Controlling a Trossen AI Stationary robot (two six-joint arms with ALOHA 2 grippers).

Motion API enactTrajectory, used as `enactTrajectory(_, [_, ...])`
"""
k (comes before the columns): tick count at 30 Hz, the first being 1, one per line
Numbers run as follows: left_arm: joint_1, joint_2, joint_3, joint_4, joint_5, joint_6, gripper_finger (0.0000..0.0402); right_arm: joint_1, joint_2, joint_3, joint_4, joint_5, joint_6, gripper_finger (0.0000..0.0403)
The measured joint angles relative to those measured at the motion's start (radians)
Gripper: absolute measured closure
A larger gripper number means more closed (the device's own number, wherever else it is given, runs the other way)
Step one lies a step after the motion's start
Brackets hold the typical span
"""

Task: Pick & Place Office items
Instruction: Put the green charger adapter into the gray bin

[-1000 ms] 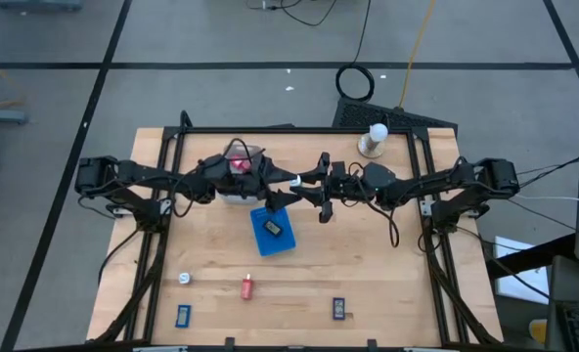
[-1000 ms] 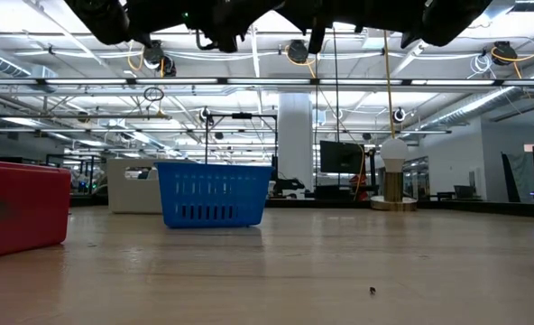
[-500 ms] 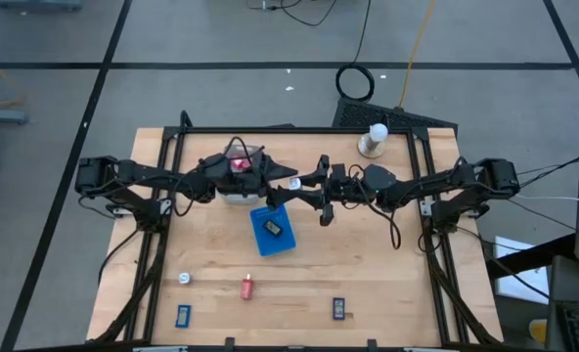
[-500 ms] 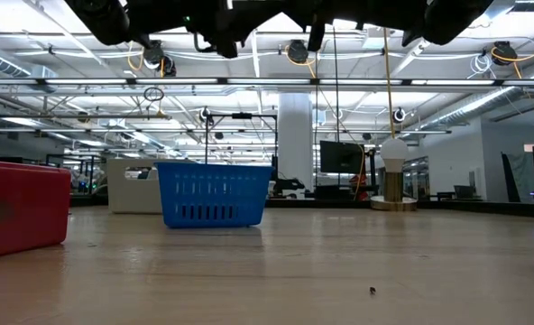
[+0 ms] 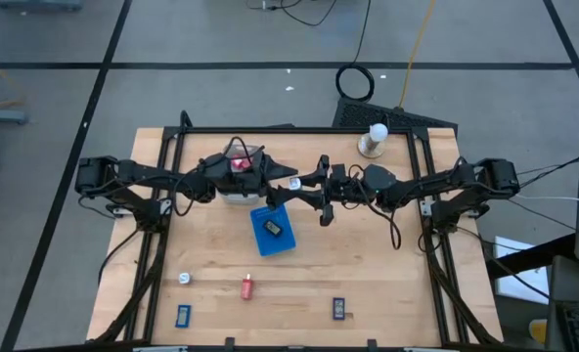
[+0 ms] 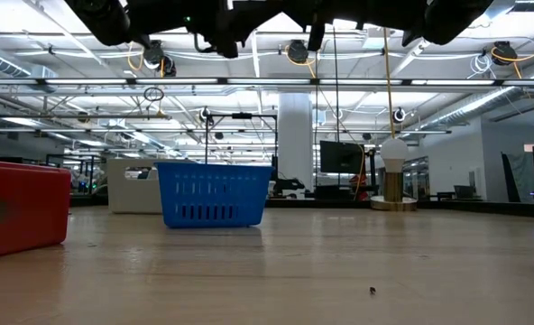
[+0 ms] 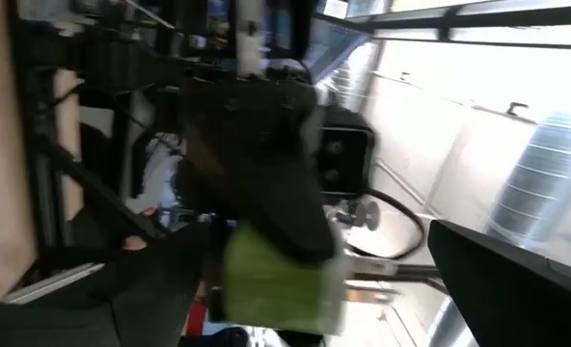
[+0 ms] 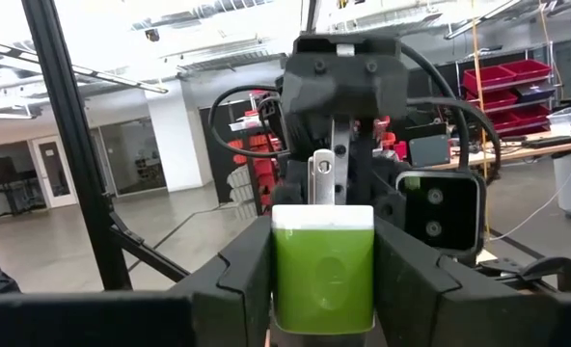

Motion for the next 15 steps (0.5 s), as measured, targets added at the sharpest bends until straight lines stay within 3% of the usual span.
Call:
enactTrajectory(10, [0.0,0.0,0.0,0.013,-0.016,-0.004,0.0007,0.0,0.0,0.0,0.0,0.0,-0.005,0.0278])
enactTrajectory(15, [0.0,0.0,0.0,0.012,0.005,-0.012,0.0047,0.0,0.0,0.0,-0.006,0.0,-0.005,0.0278])
